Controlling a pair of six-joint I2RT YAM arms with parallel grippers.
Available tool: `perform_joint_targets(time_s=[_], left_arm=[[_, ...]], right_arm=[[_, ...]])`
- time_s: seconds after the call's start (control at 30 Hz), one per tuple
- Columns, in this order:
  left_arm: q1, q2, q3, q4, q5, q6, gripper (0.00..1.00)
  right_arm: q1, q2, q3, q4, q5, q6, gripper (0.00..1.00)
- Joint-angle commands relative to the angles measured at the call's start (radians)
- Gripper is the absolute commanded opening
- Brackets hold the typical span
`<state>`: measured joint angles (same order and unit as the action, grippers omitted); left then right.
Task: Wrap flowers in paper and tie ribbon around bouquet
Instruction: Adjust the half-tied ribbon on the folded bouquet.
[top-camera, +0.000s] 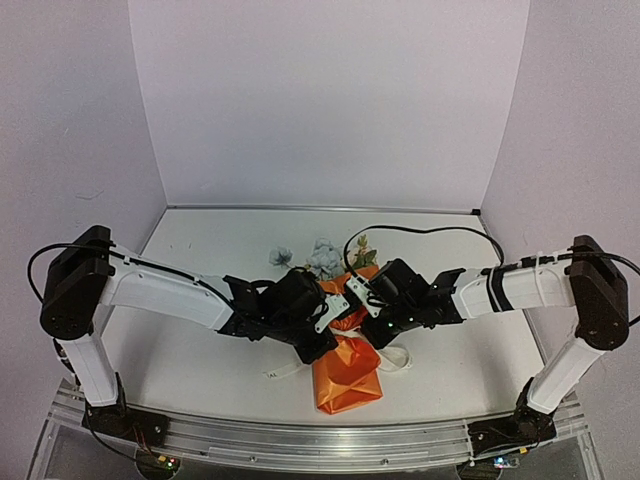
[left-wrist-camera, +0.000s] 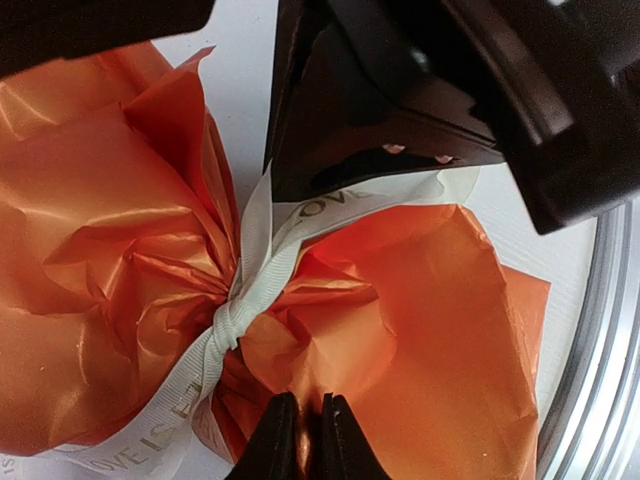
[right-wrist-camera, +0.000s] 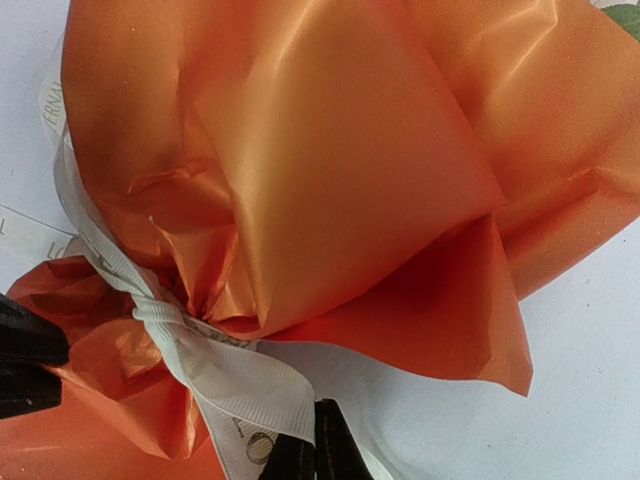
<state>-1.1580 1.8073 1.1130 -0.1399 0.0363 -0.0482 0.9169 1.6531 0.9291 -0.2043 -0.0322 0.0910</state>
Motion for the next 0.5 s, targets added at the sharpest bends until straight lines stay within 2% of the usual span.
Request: perform_joint_targets(time_s=[0.0, 0.1, 0.47], left_arm=[[-0.003, -0.001, 0.035, -0.040, -0.027, 0.005, 0.03], [-0.003, -0.017, 0.016, -0.049, -0.064, 0.005, 0.00], [-0.002, -0.079, -0.058, -0.066, -0.067, 0.001, 0.00]], right_arm=[[-0.004, -0.032, -0.012, -0.006, 0.032, 0.000, 0.00], [-0.012, -0.044, -0.023, -0.006, 0.032, 0.008, 0.00], [-0.050, -0.078, -0.063, -0.006, 0.022, 0.035, 0.00]])
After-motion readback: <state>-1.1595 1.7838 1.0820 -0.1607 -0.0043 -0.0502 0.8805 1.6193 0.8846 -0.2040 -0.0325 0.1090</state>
